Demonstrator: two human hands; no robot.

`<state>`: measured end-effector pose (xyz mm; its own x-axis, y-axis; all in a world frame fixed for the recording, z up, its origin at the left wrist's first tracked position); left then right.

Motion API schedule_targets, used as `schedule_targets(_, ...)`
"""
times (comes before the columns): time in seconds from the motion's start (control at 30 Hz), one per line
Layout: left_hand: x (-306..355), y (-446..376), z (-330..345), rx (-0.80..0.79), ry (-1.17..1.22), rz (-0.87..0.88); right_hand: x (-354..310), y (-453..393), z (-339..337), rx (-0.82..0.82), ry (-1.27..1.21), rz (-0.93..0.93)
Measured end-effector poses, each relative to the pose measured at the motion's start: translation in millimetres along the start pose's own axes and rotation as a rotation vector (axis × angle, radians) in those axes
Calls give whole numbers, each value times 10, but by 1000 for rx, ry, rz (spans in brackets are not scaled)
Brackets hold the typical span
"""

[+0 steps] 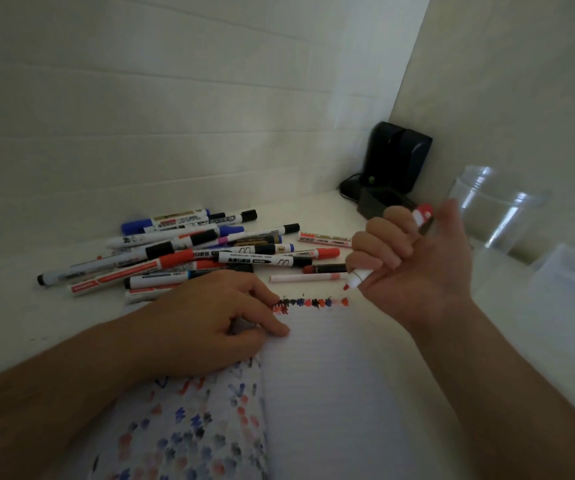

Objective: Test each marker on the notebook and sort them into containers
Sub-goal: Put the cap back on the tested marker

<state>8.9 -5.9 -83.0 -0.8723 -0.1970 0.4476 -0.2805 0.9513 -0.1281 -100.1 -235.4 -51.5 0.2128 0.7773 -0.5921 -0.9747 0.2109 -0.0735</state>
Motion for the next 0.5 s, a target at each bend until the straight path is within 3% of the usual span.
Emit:
schedule_targets(0.1, -8, 1, 11, 1, 1, -2, -30, 5, -62, -21, -18, -4)
schedule_targets(0.3, -21, 7, 22, 2, -10, 5, -42, 17, -26, 119, -12, -66)
schedule_targets(0.5, -24, -6, 32, 14, -2, 15, 8, -11, -30, 136, 63, 2)
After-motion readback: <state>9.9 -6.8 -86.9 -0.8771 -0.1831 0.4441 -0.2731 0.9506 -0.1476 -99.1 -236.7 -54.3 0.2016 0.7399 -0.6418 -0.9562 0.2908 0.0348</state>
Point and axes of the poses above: each hand's wrist, its own y-axis away from the middle knuckle, its own z-axis out of the palm, x = y × z, the point moved 2 cm from there along -y, towards the middle knuckle, and after that the axes turned 5 degrees about y, right-handed, at the moved point
